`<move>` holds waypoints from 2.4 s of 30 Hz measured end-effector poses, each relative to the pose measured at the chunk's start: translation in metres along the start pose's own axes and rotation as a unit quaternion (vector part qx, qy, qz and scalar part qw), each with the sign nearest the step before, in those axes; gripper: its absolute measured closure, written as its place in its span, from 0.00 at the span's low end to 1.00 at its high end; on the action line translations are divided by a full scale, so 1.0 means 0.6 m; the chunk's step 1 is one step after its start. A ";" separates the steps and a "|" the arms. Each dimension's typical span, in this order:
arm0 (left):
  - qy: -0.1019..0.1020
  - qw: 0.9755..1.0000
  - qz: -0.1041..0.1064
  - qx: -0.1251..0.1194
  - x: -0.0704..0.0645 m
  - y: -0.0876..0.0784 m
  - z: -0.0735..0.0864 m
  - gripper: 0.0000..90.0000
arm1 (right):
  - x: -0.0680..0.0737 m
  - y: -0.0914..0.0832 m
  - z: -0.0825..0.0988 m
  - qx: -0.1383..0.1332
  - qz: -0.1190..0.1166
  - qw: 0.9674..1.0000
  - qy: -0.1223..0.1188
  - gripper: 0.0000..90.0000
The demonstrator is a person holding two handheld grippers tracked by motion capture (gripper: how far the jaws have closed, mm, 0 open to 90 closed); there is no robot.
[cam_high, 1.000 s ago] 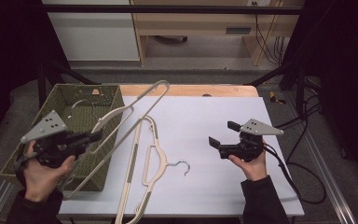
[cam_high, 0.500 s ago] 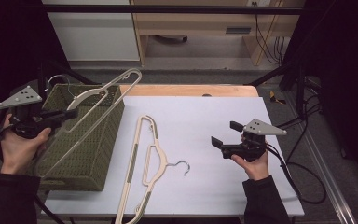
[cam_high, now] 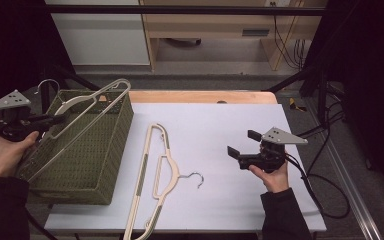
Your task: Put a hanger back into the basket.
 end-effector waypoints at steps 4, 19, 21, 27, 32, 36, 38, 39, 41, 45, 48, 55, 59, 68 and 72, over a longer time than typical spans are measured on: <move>-0.003 1.000 -0.011 0.006 0.019 0.007 0.013 0.95 | 0.000 0.001 0.001 0.002 0.000 1.000 0.000 0.08; 0.002 1.000 -0.026 0.015 0.040 0.034 0.033 0.95 | 0.001 0.002 0.001 0.001 -0.002 1.000 0.002 0.08; 0.003 0.999 -0.027 0.026 0.043 0.036 0.044 0.95 | 0.001 0.000 0.001 0.001 -0.003 1.000 0.000 0.08; -0.005 0.999 -0.015 0.040 0.044 0.043 0.080 0.95 | 0.000 0.001 0.001 0.001 -0.003 1.000 0.001 0.08; -0.022 0.999 -0.009 0.047 0.046 0.052 0.115 0.95 | 0.001 0.004 0.004 0.005 -0.004 1.000 -0.001 0.08; -0.019 0.998 -0.004 0.060 0.041 0.063 0.136 0.95 | 0.001 0.004 0.004 0.006 -0.003 1.000 -0.002 0.08; -0.015 0.998 -0.003 0.068 0.035 0.073 0.141 0.95 | 0.002 0.004 0.005 0.007 -0.004 1.000 -0.002 0.08; -0.014 0.997 -0.002 0.071 0.033 0.077 0.143 0.95 | 0.001 0.004 0.005 0.007 -0.003 1.000 -0.003 0.08; -0.011 0.997 -0.005 0.081 0.027 0.089 0.149 0.95 | 0.002 0.005 0.005 0.007 -0.003 1.000 0.000 0.08; -0.012 0.995 -0.010 0.097 0.015 0.112 0.166 0.95 | 0.002 0.004 0.005 0.008 -0.004 1.000 -0.003 0.08; -0.011 0.993 -0.004 0.114 0.000 0.124 0.170 0.93 | 0.002 0.005 0.005 0.008 -0.005 1.000 -0.004 0.08; -0.012 0.991 0.005 0.130 -0.024 0.130 0.179 0.87 | 0.003 0.006 0.006 0.008 -0.006 1.000 -0.002 0.08; -0.013 0.990 -0.002 0.138 -0.026 0.127 0.185 0.82 | 0.004 0.006 0.007 0.009 -0.005 1.000 -0.001 0.08; 0.002 0.995 -0.012 0.102 -0.034 0.105 0.166 0.54 | 0.009 0.009 0.010 0.014 -0.011 1.000 -0.002 0.08; -0.003 0.997 -0.022 0.076 -0.032 0.091 0.151 0.46 | 0.010 0.011 0.011 0.014 -0.013 1.000 -0.001 0.08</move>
Point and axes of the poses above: each handheld gripper's, and its own axes: y roughly forward along the jaws, z roughly out of its underside, x roughly to its left, the point moved 8 cm from there along y, roughly forward along the jaws, and after that the axes turned 1 degree about z, right-handed, at the moved point
